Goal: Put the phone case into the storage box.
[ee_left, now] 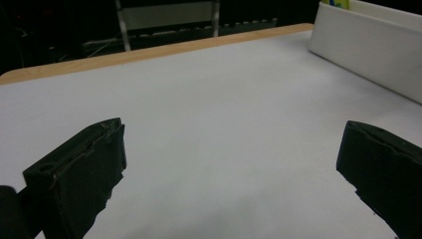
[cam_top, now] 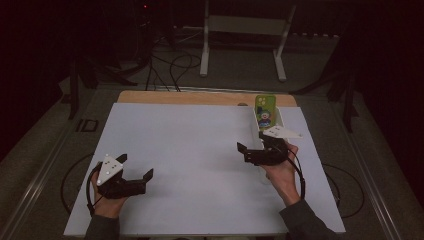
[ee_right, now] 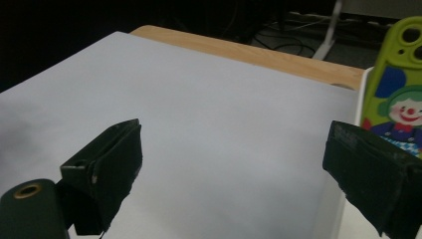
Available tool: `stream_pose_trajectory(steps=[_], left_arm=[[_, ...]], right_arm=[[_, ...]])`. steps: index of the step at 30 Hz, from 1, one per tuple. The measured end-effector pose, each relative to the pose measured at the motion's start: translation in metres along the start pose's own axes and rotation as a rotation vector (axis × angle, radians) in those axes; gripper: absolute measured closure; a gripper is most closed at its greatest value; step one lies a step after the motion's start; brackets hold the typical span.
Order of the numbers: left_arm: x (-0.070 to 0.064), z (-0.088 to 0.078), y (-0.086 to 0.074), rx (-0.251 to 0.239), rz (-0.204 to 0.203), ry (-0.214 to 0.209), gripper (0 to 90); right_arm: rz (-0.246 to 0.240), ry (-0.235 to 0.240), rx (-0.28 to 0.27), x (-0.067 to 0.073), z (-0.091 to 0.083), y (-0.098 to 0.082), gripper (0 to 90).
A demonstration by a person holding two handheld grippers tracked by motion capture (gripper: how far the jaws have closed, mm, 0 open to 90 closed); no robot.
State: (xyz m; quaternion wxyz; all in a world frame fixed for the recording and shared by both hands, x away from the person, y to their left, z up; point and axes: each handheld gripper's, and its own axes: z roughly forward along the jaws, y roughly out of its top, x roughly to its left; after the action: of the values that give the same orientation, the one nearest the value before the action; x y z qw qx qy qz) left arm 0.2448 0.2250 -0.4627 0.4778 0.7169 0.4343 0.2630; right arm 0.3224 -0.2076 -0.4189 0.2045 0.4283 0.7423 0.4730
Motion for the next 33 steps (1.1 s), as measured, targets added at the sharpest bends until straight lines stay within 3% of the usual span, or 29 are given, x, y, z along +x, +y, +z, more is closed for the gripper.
stream_pose_trajectory(steps=[11, 22, 33], left_arm=[[-0.001, -0.004, -0.002, -0.019, 0.018, -0.013, 0.0], [-0.004, -0.006, -0.006, -0.026, 0.048, -0.035, 0.0], [-0.006, -0.005, -0.012, -0.02, 0.059, -0.054, 0.0]], right_arm=[[-0.067, 0.043, -0.071, 0.016, -0.018, -0.027, 8.5], [-0.086, 0.096, -0.111, 0.018, -0.034, -0.06, 8.4], [-0.129, 0.065, -0.132, 0.019, -0.044, -0.073, 8.4]])
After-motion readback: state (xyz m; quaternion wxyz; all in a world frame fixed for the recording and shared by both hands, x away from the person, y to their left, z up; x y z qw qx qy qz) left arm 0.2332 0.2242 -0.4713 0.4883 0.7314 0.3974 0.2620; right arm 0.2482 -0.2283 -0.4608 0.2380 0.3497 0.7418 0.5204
